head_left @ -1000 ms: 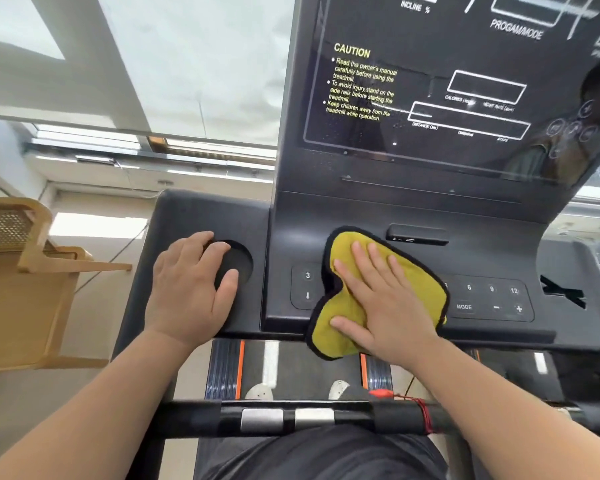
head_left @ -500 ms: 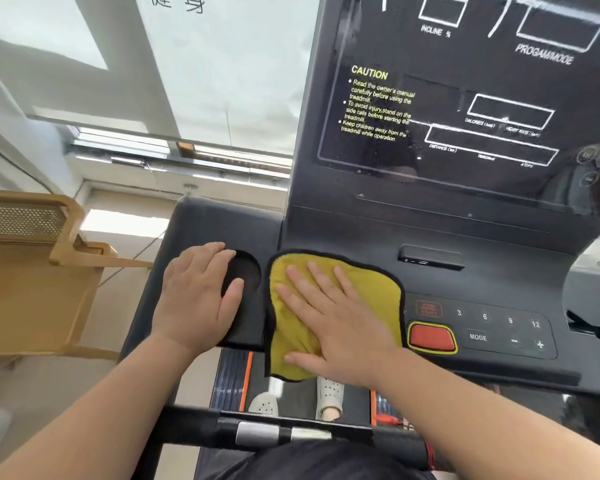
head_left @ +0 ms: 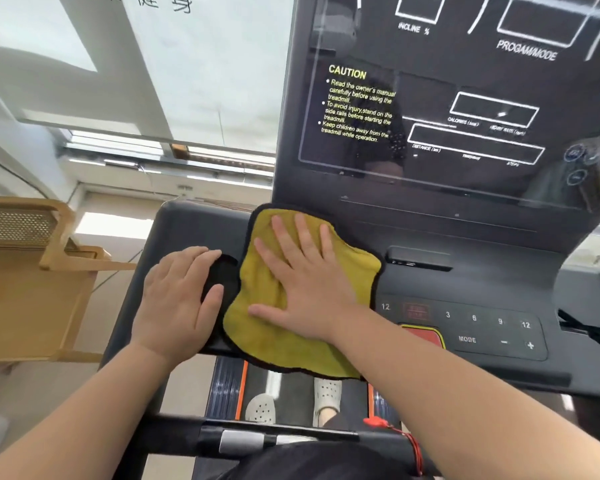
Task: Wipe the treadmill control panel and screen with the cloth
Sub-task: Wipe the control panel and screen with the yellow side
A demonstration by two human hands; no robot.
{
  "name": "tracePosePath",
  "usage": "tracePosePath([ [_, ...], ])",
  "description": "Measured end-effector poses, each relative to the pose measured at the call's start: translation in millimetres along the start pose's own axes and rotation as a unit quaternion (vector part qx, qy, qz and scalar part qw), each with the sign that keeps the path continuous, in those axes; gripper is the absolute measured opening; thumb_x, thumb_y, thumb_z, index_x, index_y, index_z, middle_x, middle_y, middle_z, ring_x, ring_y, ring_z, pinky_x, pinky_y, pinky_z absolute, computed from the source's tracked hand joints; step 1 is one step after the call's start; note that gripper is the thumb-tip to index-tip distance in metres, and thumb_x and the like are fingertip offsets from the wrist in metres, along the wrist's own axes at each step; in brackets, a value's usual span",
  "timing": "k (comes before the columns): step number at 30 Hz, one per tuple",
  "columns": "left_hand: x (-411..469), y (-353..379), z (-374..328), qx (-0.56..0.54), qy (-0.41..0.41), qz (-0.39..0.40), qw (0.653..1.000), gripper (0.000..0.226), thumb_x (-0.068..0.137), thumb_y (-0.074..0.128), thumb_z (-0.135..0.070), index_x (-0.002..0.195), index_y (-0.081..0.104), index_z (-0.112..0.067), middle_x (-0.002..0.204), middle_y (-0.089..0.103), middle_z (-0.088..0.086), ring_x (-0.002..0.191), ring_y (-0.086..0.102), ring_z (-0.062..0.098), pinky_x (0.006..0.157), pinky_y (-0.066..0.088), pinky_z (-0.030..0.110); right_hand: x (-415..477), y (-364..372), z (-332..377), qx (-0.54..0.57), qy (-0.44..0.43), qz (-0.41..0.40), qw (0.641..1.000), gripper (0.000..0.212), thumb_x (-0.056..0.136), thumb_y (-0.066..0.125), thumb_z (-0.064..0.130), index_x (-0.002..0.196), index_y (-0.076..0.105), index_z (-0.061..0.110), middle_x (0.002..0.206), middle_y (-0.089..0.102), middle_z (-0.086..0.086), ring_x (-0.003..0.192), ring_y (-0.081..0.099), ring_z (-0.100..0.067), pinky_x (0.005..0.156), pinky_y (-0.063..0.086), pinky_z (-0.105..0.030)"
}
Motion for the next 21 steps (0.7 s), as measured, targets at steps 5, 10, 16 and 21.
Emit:
tracePosePath([
  [5, -0.1, 0.6, 0.2, -0.005, 0.007, -0.008, 1.0, 0.052, 0.094, 0.036, -0.039, 0.132, 0.057, -0.01, 0.133, 0.058, 0.013, 0.121, 0.053, 0.037, 0.103, 0.04, 0.054, -45.7, 19.6, 8.1, -0.006, -0.114, 0.01, 0.993, 0.096, 0.089, 0.035, 0.083, 0.165, 0.007, 0.031, 0.173, -0.007, -0.004, 0.159, -0.013, -0.032, 0.126, -0.008, -0.059],
  [10, -0.1, 1.7, -0.1, -0.006, -0.008, -0.01, 1.0, 0.051, 0.093, 0.035, -0.04, 0.13, 0.058, -0.012, 0.132, 0.059, 0.011, 0.123, 0.051, 0.034, 0.105, 0.038, 0.053, -95.3, 27.9, -46.6, -0.019, -0.045, 0.02, 0.999, 0.105, 0.082, 0.033, 0.094, 0.165, 0.005, 0.035, 0.174, -0.005, -0.007, 0.159, -0.011, -0.031, 0.127, 0.002, -0.056],
  [16, 1.4, -1.6, -3.2, -0.075, -0.024, -0.057, 0.995, 0.049, 0.092, 0.037, -0.037, 0.125, 0.061, -0.01, 0.124, 0.064, 0.012, 0.116, 0.055, 0.034, 0.102, 0.04, 0.049, -56.1, 8.3, -35.1, 0.022, 0.109, 0.024, 0.993, 0.121, 0.072, 0.021, 0.103, 0.163, -0.017, 0.032, 0.164, -0.038, -0.012, 0.149, -0.04, -0.035, 0.125, -0.016, -0.056],
  [21, 1.3, -9.4, -7.0, -0.179, -0.031, -0.123, 0.976, 0.046, 0.091, 0.039, -0.034, 0.123, 0.062, -0.008, 0.118, 0.064, 0.006, 0.11, 0.056, 0.03, 0.097, 0.043, 0.047, 2.2, 1.4, 0.6, 0.023, 0.03, -0.024, 0.999, 0.111, 0.082, 0.026, 0.095, 0.165, -0.009, 0.03, 0.166, -0.036, -0.008, 0.148, -0.041, -0.033, 0.122, -0.02, -0.059],
])
Point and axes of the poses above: each hand's wrist, its own x-axis towards the middle knuckle, its own y-axis out of the palm, z = x × y, the point moved 1 cm from there along x, towards the middle knuckle
